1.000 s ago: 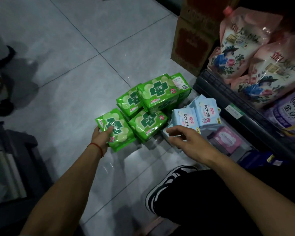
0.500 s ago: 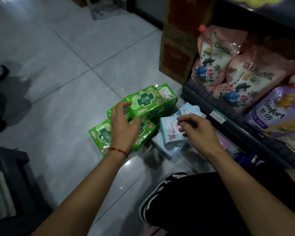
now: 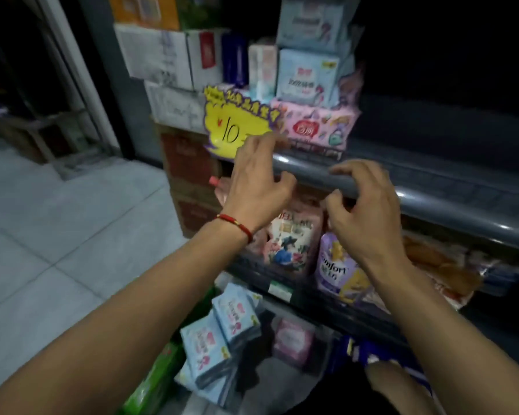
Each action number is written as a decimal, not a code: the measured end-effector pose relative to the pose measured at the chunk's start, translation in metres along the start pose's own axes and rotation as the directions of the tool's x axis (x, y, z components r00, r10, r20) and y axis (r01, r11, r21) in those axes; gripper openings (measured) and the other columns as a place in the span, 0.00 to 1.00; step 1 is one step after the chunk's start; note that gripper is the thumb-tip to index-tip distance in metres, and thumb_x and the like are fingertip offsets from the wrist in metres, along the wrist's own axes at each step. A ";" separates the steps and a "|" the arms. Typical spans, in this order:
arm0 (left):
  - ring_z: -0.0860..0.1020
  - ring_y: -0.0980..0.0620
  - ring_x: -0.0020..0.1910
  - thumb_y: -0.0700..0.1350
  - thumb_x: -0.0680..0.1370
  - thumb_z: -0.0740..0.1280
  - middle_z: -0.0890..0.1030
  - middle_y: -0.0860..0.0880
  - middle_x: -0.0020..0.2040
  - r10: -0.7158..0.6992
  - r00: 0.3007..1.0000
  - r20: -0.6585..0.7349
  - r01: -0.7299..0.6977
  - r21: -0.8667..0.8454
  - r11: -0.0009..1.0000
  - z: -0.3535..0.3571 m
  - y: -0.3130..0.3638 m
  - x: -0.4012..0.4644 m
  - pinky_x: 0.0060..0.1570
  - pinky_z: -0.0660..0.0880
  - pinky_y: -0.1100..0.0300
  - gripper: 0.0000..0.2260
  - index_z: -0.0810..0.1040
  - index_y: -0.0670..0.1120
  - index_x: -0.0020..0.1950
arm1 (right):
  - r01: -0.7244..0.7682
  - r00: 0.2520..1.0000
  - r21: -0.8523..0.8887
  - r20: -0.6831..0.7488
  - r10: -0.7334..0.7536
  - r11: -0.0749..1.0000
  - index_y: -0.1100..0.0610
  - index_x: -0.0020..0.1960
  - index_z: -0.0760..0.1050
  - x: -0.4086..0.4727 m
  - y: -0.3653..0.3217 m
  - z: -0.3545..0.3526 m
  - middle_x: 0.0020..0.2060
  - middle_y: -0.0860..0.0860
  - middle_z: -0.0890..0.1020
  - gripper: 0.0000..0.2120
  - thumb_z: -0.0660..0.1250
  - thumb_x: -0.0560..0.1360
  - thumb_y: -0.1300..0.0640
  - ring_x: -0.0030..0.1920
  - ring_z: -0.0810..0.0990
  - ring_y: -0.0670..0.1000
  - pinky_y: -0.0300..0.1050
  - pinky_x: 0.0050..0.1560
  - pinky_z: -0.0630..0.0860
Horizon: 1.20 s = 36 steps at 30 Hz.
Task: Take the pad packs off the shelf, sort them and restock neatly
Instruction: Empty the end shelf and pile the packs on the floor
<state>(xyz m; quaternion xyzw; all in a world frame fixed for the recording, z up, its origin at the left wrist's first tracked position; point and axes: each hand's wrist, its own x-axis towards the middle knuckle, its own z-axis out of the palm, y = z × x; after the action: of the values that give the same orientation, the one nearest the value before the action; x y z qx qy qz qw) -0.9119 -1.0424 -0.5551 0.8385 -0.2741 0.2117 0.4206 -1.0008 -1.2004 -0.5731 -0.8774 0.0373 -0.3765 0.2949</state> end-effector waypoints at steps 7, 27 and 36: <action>0.73 0.42 0.66 0.41 0.73 0.71 0.77 0.43 0.65 0.082 0.981 0.174 -0.117 0.204 0.972 0.032 0.013 0.100 0.64 0.68 0.53 0.21 0.76 0.44 0.67 | -0.099 0.941 -0.384 0.264 0.212 0.918 0.56 0.82 0.55 0.079 0.055 -0.010 0.82 0.56 0.55 0.34 0.64 0.80 0.52 0.82 0.53 0.56 0.56 0.81 0.49; 0.65 0.37 0.73 0.47 0.76 0.72 0.67 0.37 0.74 0.162 0.951 0.265 -0.288 0.556 0.780 -0.020 0.008 0.288 0.71 0.66 0.49 0.38 0.58 0.46 0.81 | 0.050 0.965 -0.195 0.263 0.003 0.980 0.50 0.78 0.62 0.219 0.016 0.025 0.76 0.55 0.64 0.32 0.70 0.78 0.48 0.73 0.68 0.59 0.61 0.70 0.71; 0.74 0.39 0.61 0.54 0.64 0.82 0.76 0.41 0.61 0.298 0.943 0.147 -0.332 0.415 0.847 -0.034 0.017 0.265 0.58 0.74 0.46 0.37 0.70 0.45 0.66 | 0.070 0.997 -0.202 0.053 -0.061 0.977 0.58 0.60 0.71 0.213 0.012 0.022 0.61 0.58 0.71 0.17 0.73 0.76 0.64 0.54 0.77 0.58 0.47 0.51 0.76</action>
<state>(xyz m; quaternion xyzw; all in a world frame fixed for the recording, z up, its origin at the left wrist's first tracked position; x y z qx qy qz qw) -0.7261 -1.0975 -0.3710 0.8621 -0.3699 0.3009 0.1718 -0.8314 -1.2608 -0.4554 -0.9123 0.0398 -0.3597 0.1918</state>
